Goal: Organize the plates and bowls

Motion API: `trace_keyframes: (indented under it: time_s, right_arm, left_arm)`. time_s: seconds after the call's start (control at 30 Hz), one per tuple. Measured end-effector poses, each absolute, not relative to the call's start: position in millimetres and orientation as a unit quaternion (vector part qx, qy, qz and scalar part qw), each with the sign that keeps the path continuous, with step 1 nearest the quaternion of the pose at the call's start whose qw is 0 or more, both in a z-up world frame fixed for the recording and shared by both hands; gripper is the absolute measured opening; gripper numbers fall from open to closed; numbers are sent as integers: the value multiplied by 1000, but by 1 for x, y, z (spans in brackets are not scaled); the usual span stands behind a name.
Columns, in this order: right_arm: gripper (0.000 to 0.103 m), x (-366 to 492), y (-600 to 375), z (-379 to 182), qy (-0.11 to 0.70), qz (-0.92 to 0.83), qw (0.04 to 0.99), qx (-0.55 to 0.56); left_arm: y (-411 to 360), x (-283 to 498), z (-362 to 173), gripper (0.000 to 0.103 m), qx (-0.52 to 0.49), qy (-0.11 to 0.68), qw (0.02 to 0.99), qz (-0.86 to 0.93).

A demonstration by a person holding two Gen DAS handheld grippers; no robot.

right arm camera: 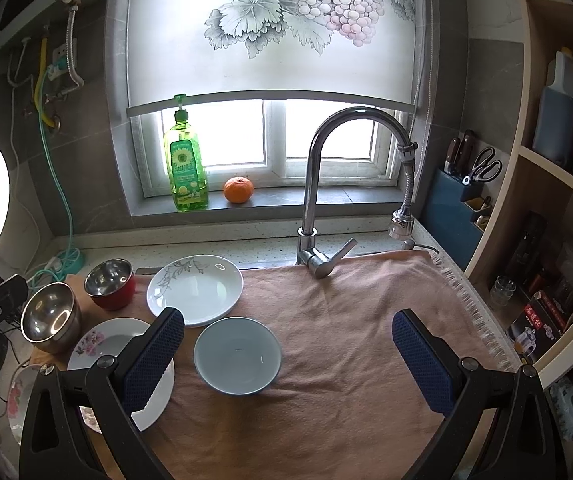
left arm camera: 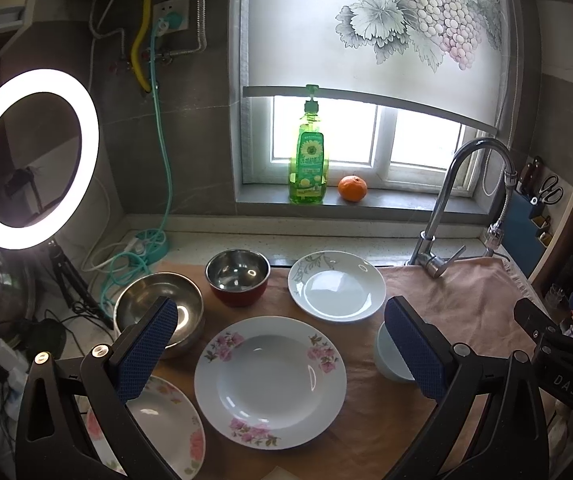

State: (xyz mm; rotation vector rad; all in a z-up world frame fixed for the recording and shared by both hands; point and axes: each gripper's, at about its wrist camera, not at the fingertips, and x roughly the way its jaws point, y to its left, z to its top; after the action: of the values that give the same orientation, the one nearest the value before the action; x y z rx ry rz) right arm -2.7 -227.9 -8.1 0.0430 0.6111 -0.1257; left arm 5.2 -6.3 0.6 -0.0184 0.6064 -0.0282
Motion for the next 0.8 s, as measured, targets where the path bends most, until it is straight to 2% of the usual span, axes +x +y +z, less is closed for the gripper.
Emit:
trace_keyframes:
  time_s: [0.8]
  right_arm:
    - [103,-3,-228,-6,298,-62,952,21]
  left_arm:
    - [-6,7,-1,103,-11,299,954,-16]
